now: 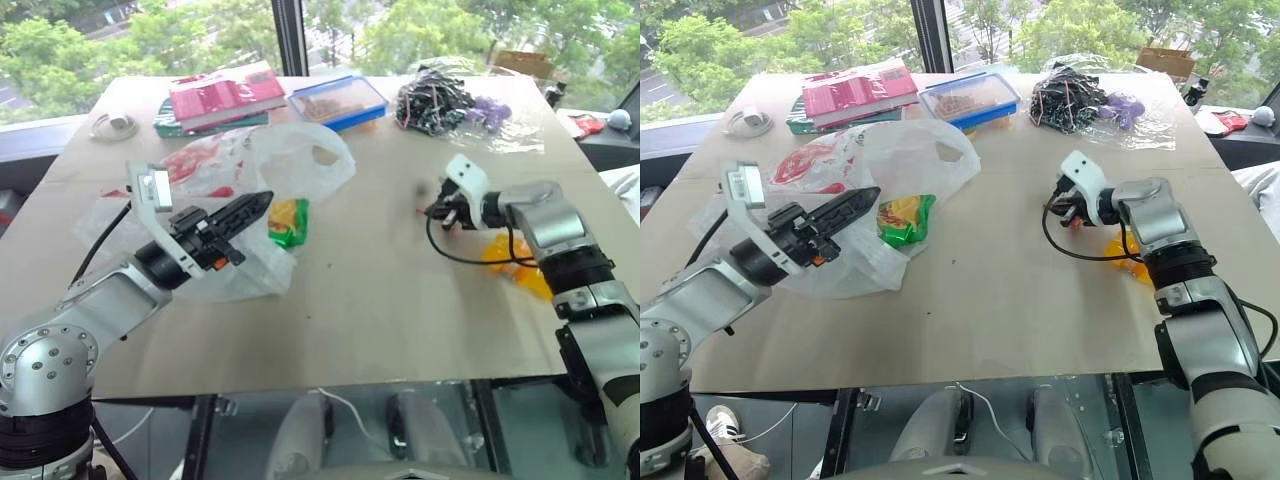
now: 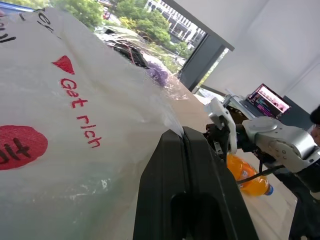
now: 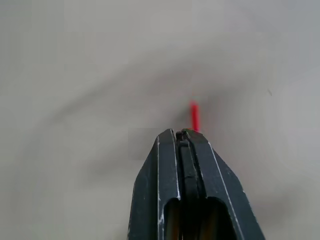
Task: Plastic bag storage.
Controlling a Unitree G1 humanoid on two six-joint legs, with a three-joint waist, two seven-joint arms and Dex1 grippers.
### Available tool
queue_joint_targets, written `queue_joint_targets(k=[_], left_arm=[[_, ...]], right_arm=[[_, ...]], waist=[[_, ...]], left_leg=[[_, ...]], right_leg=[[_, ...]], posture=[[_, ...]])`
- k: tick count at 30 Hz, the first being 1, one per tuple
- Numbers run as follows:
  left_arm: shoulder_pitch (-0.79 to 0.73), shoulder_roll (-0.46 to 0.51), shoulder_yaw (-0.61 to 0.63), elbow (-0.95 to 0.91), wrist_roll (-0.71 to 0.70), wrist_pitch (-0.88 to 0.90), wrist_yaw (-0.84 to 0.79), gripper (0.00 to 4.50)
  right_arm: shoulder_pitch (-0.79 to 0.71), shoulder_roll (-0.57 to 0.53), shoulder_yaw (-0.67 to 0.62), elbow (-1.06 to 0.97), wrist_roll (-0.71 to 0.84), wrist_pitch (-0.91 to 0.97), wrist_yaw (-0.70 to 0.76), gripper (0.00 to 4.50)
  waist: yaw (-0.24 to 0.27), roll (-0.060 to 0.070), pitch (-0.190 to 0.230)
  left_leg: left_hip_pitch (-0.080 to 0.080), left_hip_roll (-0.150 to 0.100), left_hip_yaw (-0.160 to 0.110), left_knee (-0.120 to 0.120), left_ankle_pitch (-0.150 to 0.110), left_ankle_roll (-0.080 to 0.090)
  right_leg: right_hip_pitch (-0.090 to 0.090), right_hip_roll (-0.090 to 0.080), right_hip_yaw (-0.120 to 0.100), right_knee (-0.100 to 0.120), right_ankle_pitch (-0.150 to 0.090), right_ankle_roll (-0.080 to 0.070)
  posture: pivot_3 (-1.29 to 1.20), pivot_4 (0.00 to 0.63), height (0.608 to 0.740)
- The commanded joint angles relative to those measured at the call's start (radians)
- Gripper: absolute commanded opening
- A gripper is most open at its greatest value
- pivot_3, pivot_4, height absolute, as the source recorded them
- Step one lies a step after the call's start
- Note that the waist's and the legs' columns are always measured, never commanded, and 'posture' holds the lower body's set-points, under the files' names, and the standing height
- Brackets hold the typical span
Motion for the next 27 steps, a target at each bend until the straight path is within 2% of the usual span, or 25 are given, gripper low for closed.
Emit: queue_joint_targets(k=[1, 5, 8, 9, 10, 11, 16, 20, 27], left_arm=[[-0.002, 0.016, 0.039, -0.016, -0.009, -0.002, -0.012, 0.00], [-0.006, 0.021, 0.039, -0.014, -0.003, 0.002, -0.018, 0.00], [-0.012, 0.021, 0.036, -0.012, -0.001, 0.002, -0.018, 0.00], [-0.013, 0.021, 0.036, -0.013, 0.000, 0.001, -0.018, 0.00], [-0.011, 0.020, 0.035, -0.014, 0.000, 0.001, -0.018, 0.00], [-0.011, 0.019, 0.034, -0.014, 0.002, 0.001, -0.018, 0.00], [-0.007, 0.011, 0.027, -0.017, 0.008, -0.002, -0.019, 0.00], [-0.013, 0.009, 0.020, -0.017, 0.011, -0.001, -0.021, 0.00], [-0.001, 0.007, 0.028, -0.026, 0.011, -0.001, -0.020, 0.00]], right_arm=[[0.014, 0.035, -0.070, -0.243, 0.100, 0.135, -0.036, 0.07], [0.042, 0.065, -0.068, -0.361, 0.117, 0.208, -0.112, 0.07], [0.075, -0.011, -0.014, -0.355, 0.052, 0.170, -0.120, 0.07], [0.087, -0.036, -0.007, -0.360, 0.048, 0.169, -0.113, 0.58], [0.099, -0.058, -0.002, -0.359, 0.033, 0.162, -0.121, 0.75], [0.106, -0.074, 0.005, -0.356, 0.022, 0.153, -0.129, 1.16], [0.126, -0.116, 0.023, -0.278, -0.019, 0.174, -0.158, 3.57], [0.093, -0.116, 0.064, -0.122, -0.065, 0.158, -0.165, 3.57], [0.082, -0.086, 0.052, 0.006, -0.060, 0.124, -0.168, 3.57]], waist=[[-0.001, 0.000, 0.000], [0.002, 0.000, 0.000], [0.012, 0.000, 0.000], [0.015, 0.000, 0.000], [0.018, 0.000, 0.000], [0.018, 0.000, 0.000], [0.004, 0.000, 0.000], [0.000, 0.000, 0.000], [0.003, -0.001, -0.001]], left_leg=[[0.000, 0.000, 0.000, 0.000, 0.000, 0.000], [0.000, 0.000, 0.000, 0.000, 0.000, 0.000], [0.000, -0.001, 0.000, 0.000, 0.000, 0.000], [0.000, -0.001, 0.000, 0.001, 0.000, 0.000], [0.000, -0.002, 0.000, 0.001, 0.000, 0.000], [-0.001, -0.002, 0.001, 0.001, 0.000, 0.000], [0.000, -0.001, 0.002, 0.000, 0.000, 0.000], [0.001, -0.001, 0.003, 0.000, 0.000, 0.000], [0.000, -0.001, 0.002, 0.001, 0.000, 0.001]], right_leg=[[0.000, 0.000, 0.000, 0.000, 0.000, 0.000], [0.000, 0.000, 0.000, 0.000, 0.000, 0.000], [0.000, -0.001, -0.001, -0.001, 0.000, 0.000], [0.000, -0.001, -0.001, -0.001, -0.001, -0.001], [0.000, -0.002, -0.001, -0.002, -0.002, -0.003], [0.001, -0.002, 0.000, -0.002, -0.002, -0.004], [0.000, -0.001, 0.001, -0.001, -0.002, -0.003], [0.000, 0.000, 0.002, -0.001, -0.002, -0.003], [0.000, 0.000, 0.001, -0.001, 0.000, 0.000]], posture=[[0.00, 0.150, 0.740], [0.00, 0.150, 0.740], [0.00, 0.150, 0.740], [0.00, 0.150, 0.740], [0.00, 0.150, 0.740], [0.00, 0.150, 0.740], [0.00, 0.150, 0.740], [0.00, 0.150, 0.740], [0.00, 0.150, 0.740]])
